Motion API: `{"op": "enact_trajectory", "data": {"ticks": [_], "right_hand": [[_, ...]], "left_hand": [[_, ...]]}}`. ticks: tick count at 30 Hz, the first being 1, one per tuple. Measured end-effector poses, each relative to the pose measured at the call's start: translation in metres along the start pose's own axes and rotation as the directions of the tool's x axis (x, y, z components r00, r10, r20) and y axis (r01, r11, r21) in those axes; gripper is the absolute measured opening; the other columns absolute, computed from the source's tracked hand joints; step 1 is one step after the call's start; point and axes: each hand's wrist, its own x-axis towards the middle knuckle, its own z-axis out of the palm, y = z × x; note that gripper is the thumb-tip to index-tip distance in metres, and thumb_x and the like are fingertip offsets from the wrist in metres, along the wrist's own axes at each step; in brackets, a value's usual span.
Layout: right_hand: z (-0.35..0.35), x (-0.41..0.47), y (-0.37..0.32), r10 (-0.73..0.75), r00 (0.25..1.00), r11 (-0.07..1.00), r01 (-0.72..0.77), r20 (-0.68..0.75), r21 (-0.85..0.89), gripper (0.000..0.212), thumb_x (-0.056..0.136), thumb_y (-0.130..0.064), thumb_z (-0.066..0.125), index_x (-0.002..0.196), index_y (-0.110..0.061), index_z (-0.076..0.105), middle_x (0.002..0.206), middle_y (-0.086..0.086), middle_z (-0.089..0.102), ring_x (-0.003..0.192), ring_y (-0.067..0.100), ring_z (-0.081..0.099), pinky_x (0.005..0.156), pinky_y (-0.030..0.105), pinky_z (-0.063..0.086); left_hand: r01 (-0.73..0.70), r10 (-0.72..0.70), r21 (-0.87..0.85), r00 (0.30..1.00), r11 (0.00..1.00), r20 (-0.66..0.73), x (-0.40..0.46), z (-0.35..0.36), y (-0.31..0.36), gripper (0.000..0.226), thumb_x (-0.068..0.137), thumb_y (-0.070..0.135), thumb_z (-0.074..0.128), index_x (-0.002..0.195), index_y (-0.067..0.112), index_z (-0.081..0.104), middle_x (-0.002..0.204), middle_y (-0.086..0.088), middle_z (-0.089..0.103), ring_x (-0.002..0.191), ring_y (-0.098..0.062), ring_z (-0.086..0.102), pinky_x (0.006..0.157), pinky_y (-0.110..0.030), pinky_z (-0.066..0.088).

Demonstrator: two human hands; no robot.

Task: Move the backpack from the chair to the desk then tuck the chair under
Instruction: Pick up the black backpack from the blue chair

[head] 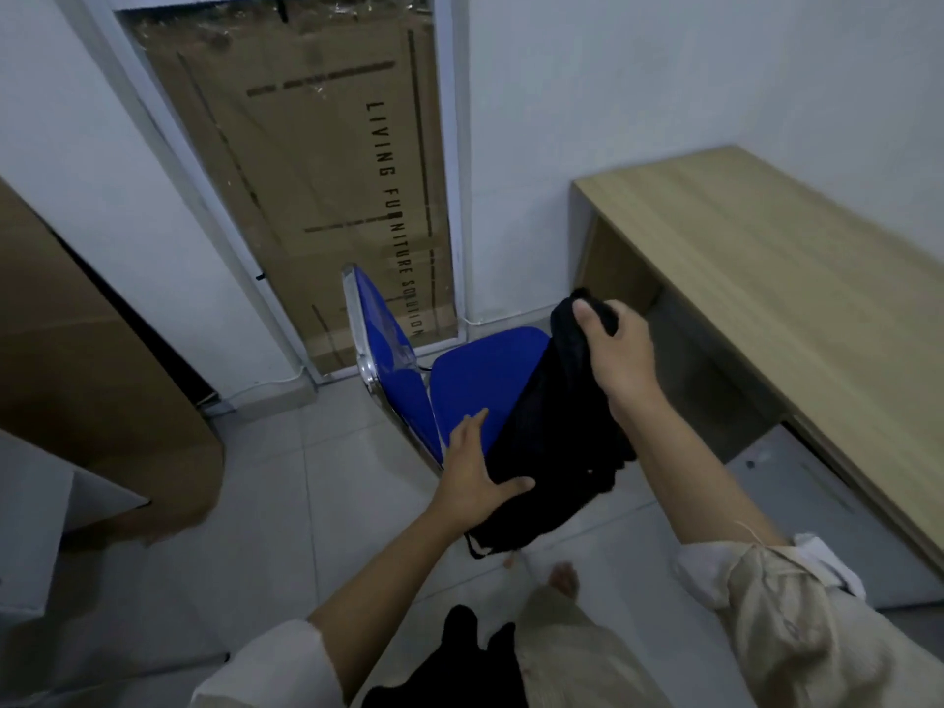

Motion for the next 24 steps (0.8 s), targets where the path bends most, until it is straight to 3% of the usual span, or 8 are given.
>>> {"op": "enact_trajectory", "data": {"ticks": [4, 8, 10, 12, 15, 19, 21, 24], "right_hand": [[-0.024, 0.002, -0.016, -0.030, 0.999, 0.992, 0.035, -0.042, 0.121, 0.043, 0.095, -0.035, 0.054, 0.071, -0.001, 0.045, 0.067, 0.011, 0.045, 0.064, 0.022, 0.044, 0.063, 0.037, 0.035], [-0.051, 0.000, -0.029, -0.055, 0.995, 0.976, 0.072, -0.087, 0.203, 0.038, 0.093, -0.033, 0.057, 0.066, -0.009, 0.048, 0.061, 0.006, 0.040, 0.060, 0.019, 0.039, 0.058, 0.033, 0.031], [-0.071, 0.004, -0.032, -0.053, 0.990, 0.963, 0.086, -0.133, 0.256, 0.043, 0.093, -0.033, 0.057, 0.070, 0.001, 0.046, 0.064, 0.010, 0.040, 0.061, 0.020, 0.038, 0.058, 0.035, 0.031], [-0.096, 0.009, -0.034, -0.069, 0.979, 0.953, 0.122, -0.194, 0.279, 0.044, 0.095, -0.029, 0.057, 0.073, 0.007, 0.043, 0.068, 0.011, 0.039, 0.064, 0.021, 0.036, 0.060, 0.038, 0.029], [-0.131, 0.020, -0.033, -0.107, 0.964, 0.958, 0.166, -0.242, 0.236, 0.039, 0.097, -0.027, 0.055, 0.076, 0.005, 0.044, 0.070, 0.010, 0.041, 0.065, 0.018, 0.038, 0.062, 0.035, 0.031], [-0.181, 0.036, -0.030, -0.193, 0.950, 0.966, 0.228, -0.244, 0.125, 0.021, 0.097, -0.028, 0.055, 0.086, -0.010, 0.051, 0.076, -0.003, 0.054, 0.066, 0.007, 0.050, 0.060, 0.023, 0.041], [-0.200, 0.047, -0.031, -0.220, 0.949, 0.964, 0.247, -0.227, 0.099, 0.011, 0.095, -0.027, 0.058, 0.100, -0.017, 0.053, 0.088, -0.010, 0.062, 0.080, 0.003, 0.061, 0.071, 0.020, 0.049], [-0.227, 0.063, -0.023, -0.281, 0.936, 0.958, 0.285, -0.214, -0.011, 0.038, 0.093, -0.024, 0.061, 0.127, -0.018, 0.044, 0.119, -0.005, 0.061, 0.111, 0.008, 0.059, 0.096, 0.033, 0.051]], "left_hand": [[-0.134, 0.133, 0.018, 0.989, 0.991, 0.062, 0.008, 0.020, 0.025, 0.127, 0.052, 0.066, 0.079, 0.147, 0.039, -0.001, 0.160, 0.010, 0.003, 0.147, -0.012, 0.004, 0.117, -0.041, 0.015], [-0.193, 0.200, -0.127, 0.979, 0.973, 0.045, 0.022, 0.044, 0.053, 0.108, 0.057, 0.057, 0.082, 0.144, 0.037, 0.020, 0.142, 0.027, 0.034, 0.130, 0.008, 0.031, 0.107, -0.007, 0.025], [-0.171, 0.175, -0.172, 0.985, 0.970, 0.005, 0.030, 0.060, 0.075, 0.070, 0.065, 0.048, 0.080, 0.124, 0.039, 0.045, 0.113, 0.040, 0.051, 0.104, 0.018, 0.050, 0.090, -0.001, 0.040], [-0.179, 0.170, -0.194, 0.984, 0.965, -0.062, 0.040, 0.078, 0.103, 0.026, 0.073, 0.034, 0.075, 0.088, 0.040, 0.055, 0.076, 0.036, 0.062, 0.076, 0.019, 0.057, 0.063, -0.001, 0.045], [-0.225, 0.178, -0.231, 0.962, 0.947, -0.208, 0.064, 0.094, 0.143, 0.034, 0.083, 0.012, 0.064, 0.058, 0.025, 0.045, 0.051, 0.012, 0.053, 0.050, 0.000, 0.051, 0.043, -0.006, 0.038], [-0.235, 0.166, -0.269, 0.952, 0.934, -0.255, 0.094, 0.117, 0.206, 0.045, 0.090, 0.002, 0.052, 0.052, 0.021, 0.037, 0.050, 0.006, 0.042, 0.048, -0.006, 0.037, 0.034, -0.009, 0.029], [-0.275, 0.192, -0.333, 0.946, 0.902, -0.262, 0.105, 0.127, 0.237, 0.042, 0.092, 0.003, 0.051, 0.055, 0.022, 0.043, 0.053, 0.006, 0.047, 0.049, -0.005, 0.042, 0.036, -0.007, 0.030], [-0.302, 0.217, -0.430, 0.947, 0.851, -0.236, 0.124, 0.143, 0.281, 0.024, 0.092, 0.008, 0.051, 0.074, 0.020, 0.061, 0.067, 0.006, 0.062, 0.058, -0.001, 0.057, 0.048, -0.010, 0.045]]}}
